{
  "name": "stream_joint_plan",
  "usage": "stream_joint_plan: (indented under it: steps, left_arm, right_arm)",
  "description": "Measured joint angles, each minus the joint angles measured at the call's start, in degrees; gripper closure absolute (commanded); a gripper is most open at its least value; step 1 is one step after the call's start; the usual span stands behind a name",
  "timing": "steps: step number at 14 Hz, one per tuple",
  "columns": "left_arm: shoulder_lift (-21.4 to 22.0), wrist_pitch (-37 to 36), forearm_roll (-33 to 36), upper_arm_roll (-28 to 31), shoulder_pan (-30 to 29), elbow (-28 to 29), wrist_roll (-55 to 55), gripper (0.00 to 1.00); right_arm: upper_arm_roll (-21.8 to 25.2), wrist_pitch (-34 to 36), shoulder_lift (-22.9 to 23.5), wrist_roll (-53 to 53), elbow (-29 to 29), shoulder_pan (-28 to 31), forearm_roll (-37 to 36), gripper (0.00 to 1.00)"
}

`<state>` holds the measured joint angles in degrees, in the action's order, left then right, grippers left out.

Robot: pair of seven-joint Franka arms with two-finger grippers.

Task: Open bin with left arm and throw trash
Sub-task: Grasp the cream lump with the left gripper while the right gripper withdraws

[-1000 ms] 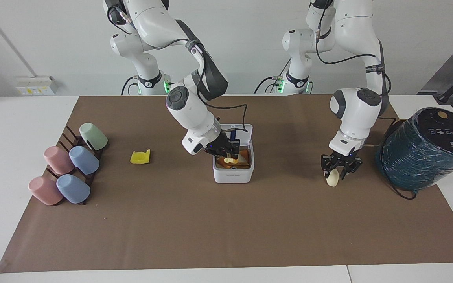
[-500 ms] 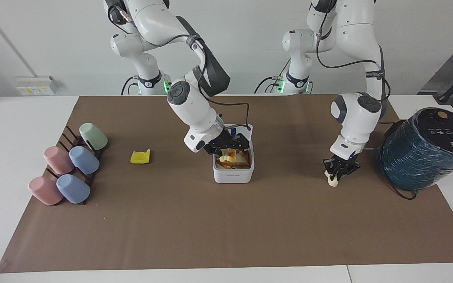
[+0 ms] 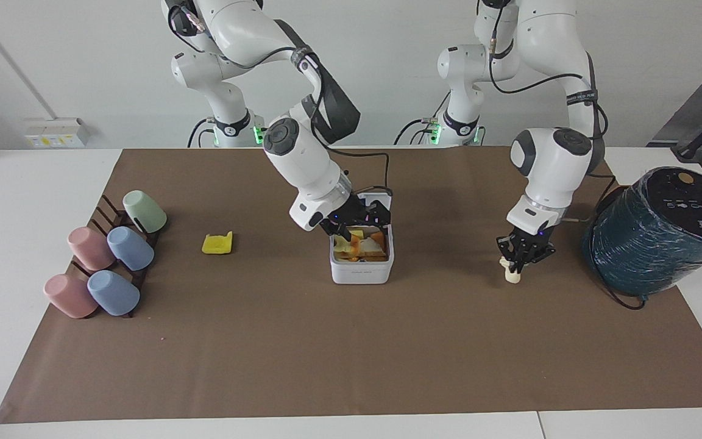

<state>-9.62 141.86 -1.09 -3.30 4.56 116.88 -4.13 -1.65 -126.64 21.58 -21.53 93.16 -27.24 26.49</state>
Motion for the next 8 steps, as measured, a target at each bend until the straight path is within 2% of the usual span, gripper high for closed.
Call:
stream_joint_plan:
  steps: [2, 4, 6, 8]
  left_arm:
    - [0.82, -4.91, 0.00, -0.19, 3.20, -3.88, 4.92, 1.00]
    - [0.75, -8.18, 0.00, -0.33, 7.41, -7.51, 10.21, 1.00]
    - [0.47, -9.09, -1.19, -0.43, 11.90, -9.73, 14.31, 1.00]
    - [-0.06, -8.93, -3.27, -0.45, 15.90, -10.77, 16.81, 1.00]
  right_arm:
    - [0.61, 2.85, -2.32, -0.07, -0.04, 0.98, -7.52, 0.00]
    - [0.95, 6.67, -5.03, 0.02, 0.03, 4.94, -13.67, 0.00]
    - [1.07, 10.12, -7.14, 5.33, 0.93, 10.88, -15.62, 0.00]
    - [1.24, 10.61, -8.61, 11.07, 4.02, 15.33, -18.48, 0.00]
